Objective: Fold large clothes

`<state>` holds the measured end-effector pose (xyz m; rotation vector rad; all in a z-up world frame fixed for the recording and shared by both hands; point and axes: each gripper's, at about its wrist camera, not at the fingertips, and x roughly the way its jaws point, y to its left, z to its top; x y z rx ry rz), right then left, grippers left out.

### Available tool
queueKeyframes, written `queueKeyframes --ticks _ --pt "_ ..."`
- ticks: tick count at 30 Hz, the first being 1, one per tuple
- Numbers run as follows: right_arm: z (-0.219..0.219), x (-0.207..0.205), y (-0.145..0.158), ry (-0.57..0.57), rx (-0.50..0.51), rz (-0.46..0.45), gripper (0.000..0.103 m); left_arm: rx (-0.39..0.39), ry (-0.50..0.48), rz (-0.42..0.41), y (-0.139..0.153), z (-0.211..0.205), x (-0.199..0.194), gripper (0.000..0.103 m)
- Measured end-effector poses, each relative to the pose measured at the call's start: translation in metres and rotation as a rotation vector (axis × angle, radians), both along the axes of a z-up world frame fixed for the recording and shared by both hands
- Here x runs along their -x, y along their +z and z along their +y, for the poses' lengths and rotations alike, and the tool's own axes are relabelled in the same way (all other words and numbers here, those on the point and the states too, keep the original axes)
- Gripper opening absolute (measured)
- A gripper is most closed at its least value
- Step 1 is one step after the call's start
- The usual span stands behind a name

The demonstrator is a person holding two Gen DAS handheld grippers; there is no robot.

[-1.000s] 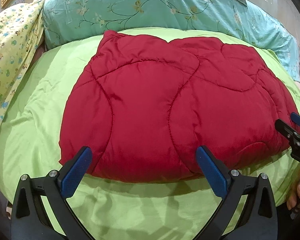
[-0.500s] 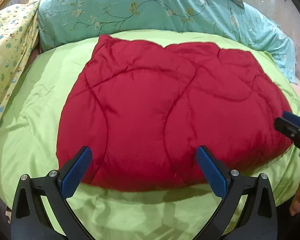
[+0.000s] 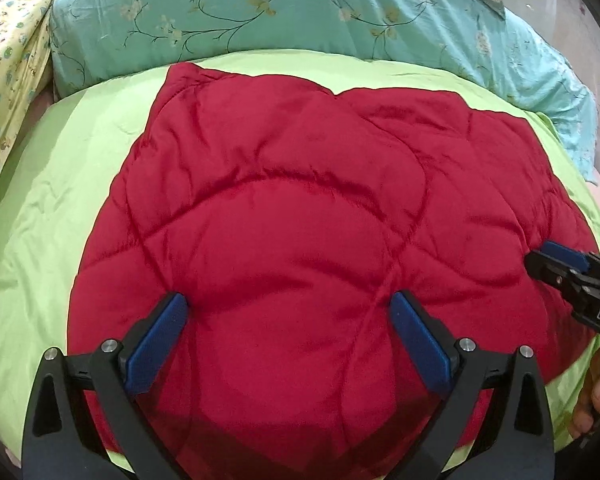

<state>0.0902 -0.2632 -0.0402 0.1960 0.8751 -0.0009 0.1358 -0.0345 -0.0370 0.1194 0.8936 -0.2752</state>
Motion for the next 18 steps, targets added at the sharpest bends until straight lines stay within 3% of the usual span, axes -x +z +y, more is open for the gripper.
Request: queueKeyframes --ticks 8,15,18 --pt "-0.001 0.009 0.009 -0.029 -0.009 -0.062 0.056 -0.017 0.002 -0.011 -0.005 -0.004 -0.005 0.103" --pt "-0.005 -0.005 -0.009 -0.011 0.016 -0.027 0.056 -0.029 0.003 -0.012 -0.004 -0.005 -0.008 0.103" --pt "-0.007 -0.006 -0.011 -0.004 0.009 -0.028 0.056 0.009 0.004 -0.001 0.006 0.001 0.0 0.103"
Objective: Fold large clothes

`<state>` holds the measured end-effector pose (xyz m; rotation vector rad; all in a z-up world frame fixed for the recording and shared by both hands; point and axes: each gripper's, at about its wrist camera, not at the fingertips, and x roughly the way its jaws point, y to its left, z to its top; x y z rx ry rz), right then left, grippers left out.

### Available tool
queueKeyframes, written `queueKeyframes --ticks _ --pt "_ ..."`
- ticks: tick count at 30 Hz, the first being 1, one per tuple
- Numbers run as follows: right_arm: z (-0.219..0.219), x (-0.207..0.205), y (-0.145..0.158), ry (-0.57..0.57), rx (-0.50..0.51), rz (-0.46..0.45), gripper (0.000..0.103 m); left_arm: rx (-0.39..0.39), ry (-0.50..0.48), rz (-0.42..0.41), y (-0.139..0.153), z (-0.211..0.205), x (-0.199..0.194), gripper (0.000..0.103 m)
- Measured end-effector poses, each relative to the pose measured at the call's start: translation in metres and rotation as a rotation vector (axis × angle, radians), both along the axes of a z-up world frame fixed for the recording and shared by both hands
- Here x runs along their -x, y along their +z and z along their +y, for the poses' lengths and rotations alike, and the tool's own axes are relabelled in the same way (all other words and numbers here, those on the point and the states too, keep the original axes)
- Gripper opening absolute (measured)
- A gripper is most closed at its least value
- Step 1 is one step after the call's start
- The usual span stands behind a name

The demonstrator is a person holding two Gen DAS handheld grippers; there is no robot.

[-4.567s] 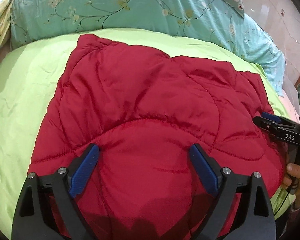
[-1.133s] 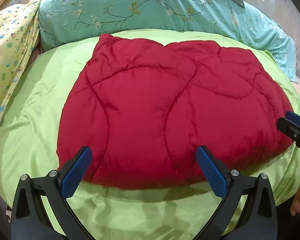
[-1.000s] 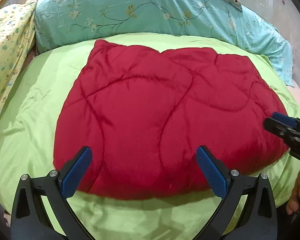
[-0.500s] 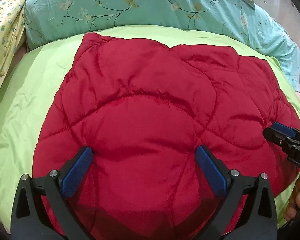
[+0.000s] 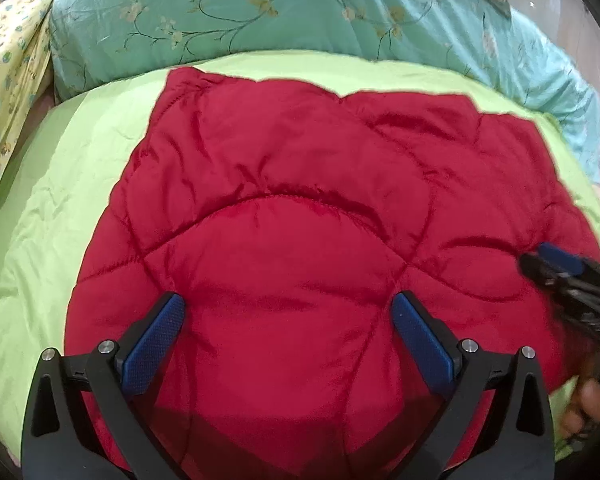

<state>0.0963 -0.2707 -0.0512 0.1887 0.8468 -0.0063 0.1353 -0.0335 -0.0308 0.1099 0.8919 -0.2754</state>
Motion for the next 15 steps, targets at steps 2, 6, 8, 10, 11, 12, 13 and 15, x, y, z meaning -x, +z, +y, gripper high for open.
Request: queueKeyframes --ticks 2,6,8,10,11,12,13,15 --pt "-0.002 0.0 0.0 0.001 -0.008 -0.004 0.057 0.03 -0.01 0.002 0.004 0.005 0.011 0.103" --pt "0.0 0.003 0.004 -0.005 -0.005 -0.022 0.056 -0.02 -0.022 -0.011 -0.009 -0.002 0.012 0.103" --pt "-0.001 0.012 0.015 -0.01 -0.014 -0.031 0.056 -0.013 -0.02 -0.008 -0.013 -0.002 0.008 0.103" --pt "-0.002 0.027 0.028 -0.016 -0.003 -0.072 0.057 -0.01 -0.026 -0.01 -0.014 -0.002 0.006 0.103" --pt "-0.002 0.033 0.033 -0.025 0.022 -0.084 0.059 -0.01 -0.028 -0.011 -0.013 -0.001 0.006 0.103" --pt "-0.003 0.036 0.032 -0.036 0.045 -0.078 0.058 -0.011 -0.029 -0.013 -0.013 -0.001 0.006 0.103" --pt "-0.005 0.035 0.025 -0.046 0.062 -0.05 0.058 -0.011 -0.028 -0.016 -0.013 -0.002 0.006 0.103" --pt "-0.011 0.032 0.007 -0.037 0.047 -0.025 0.058 -0.012 -0.028 -0.025 -0.013 -0.003 0.006 0.103"
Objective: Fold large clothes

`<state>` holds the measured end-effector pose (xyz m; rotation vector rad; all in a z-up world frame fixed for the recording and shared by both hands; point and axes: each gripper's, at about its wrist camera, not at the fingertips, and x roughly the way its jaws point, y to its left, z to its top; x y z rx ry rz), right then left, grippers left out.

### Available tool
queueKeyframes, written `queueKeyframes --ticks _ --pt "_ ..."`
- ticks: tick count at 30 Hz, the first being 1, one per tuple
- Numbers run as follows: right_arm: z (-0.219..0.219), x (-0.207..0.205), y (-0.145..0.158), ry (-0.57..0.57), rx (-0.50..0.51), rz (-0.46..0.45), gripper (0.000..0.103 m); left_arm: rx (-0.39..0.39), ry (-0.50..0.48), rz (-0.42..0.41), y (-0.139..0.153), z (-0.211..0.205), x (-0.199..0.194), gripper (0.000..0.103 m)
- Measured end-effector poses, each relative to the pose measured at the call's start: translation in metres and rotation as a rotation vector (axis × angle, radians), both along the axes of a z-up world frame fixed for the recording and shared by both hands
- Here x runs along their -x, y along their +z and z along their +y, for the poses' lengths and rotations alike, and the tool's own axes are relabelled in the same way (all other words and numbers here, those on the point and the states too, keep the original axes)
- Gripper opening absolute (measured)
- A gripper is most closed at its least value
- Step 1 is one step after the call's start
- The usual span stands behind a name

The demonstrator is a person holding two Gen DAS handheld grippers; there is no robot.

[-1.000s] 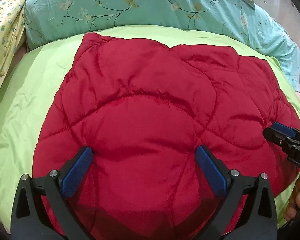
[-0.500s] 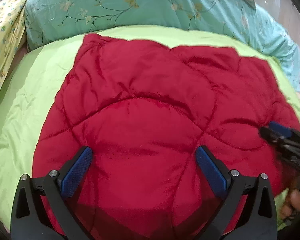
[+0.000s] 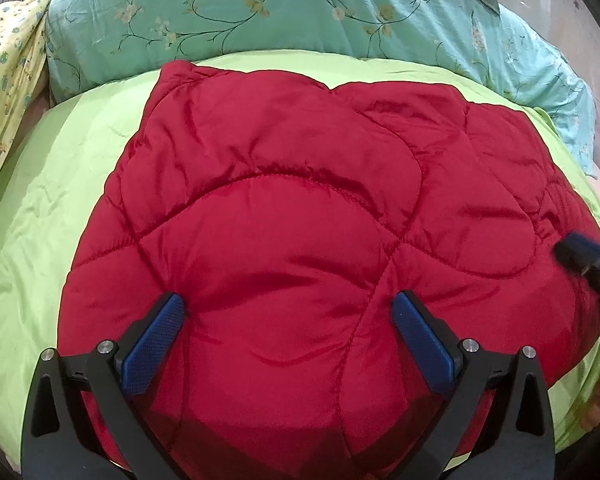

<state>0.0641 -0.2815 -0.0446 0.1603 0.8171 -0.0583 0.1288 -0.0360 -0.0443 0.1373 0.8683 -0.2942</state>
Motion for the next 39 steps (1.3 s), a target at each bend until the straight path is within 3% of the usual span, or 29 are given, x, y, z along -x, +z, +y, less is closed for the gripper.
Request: queueKeyframes --ticks 5,18,28,32,39 --pt "0.008 -0.005 -0.006 -0.009 0.057 0.014 0.059 -0.006 0.001 -0.01 -0.003 0.0 0.001 0.103" --pt "0.006 0.001 -0.007 -0.013 0.019 0.003 0.059 -0.012 -0.015 0.006 -0.001 0.001 0.001 0.103" --pt "0.004 0.03 0.015 -0.011 -0.038 -0.052 0.059 -0.013 -0.026 -0.002 0.016 0.018 0.036 0.103" --pt "0.014 0.058 0.022 0.024 -0.036 -0.071 0.078 -0.006 -0.008 -0.001 0.016 0.024 0.052 0.103" --pt "0.024 0.095 0.021 0.052 -0.032 -0.035 0.087 -0.02 0.012 0.016 0.01 0.031 0.075 0.103"
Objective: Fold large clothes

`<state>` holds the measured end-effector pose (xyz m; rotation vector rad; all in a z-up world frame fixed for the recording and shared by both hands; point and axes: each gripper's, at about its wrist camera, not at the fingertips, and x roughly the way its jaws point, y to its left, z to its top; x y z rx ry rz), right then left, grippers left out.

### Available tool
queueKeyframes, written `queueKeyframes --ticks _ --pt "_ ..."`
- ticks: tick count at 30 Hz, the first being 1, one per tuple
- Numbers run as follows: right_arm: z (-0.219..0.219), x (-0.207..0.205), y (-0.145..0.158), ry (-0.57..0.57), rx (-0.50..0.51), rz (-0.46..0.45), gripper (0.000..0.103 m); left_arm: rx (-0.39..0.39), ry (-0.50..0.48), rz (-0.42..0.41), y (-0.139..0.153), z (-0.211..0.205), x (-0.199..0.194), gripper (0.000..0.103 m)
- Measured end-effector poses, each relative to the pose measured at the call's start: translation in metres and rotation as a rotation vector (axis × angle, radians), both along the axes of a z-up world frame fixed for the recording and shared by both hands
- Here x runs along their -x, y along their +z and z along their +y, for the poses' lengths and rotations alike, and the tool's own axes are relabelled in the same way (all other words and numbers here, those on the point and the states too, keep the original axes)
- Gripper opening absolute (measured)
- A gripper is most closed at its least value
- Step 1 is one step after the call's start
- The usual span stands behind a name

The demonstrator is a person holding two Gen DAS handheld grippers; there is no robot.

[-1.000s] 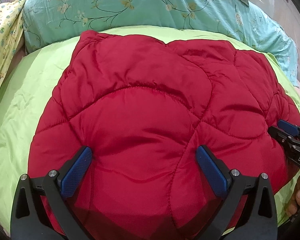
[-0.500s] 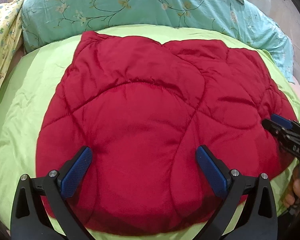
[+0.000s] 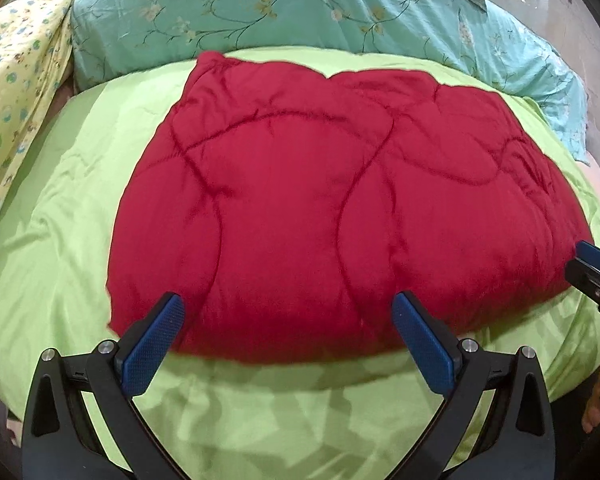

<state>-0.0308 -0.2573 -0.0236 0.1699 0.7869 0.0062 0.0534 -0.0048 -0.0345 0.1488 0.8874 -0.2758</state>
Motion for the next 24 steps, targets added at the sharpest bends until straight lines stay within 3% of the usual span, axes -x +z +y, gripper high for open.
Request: queueKeyframes --ticks 5,9,15,18,24 --pt "0.01 0.016 -0.003 0.023 0.011 0.039 0.092 -0.084 0.012 -0.001 -0.011 0.002 0.019 0.103" --pt "0.021 0.023 -0.004 0.055 0.01 0.081 0.094 -0.1 0.015 -0.006 -0.01 0.008 0.032 0.103" --pt "0.036 0.033 0.022 0.105 0.055 0.072 0.095 -0.073 -0.008 -0.048 0.023 0.012 0.047 0.103" --pt "0.041 0.04 0.044 0.121 0.073 0.033 0.103 -0.049 -0.047 -0.072 0.043 0.01 0.053 0.103" --pt "0.037 0.037 0.051 0.099 0.065 0.038 0.103 -0.115 -0.051 -0.098 0.05 0.001 0.053 0.103"
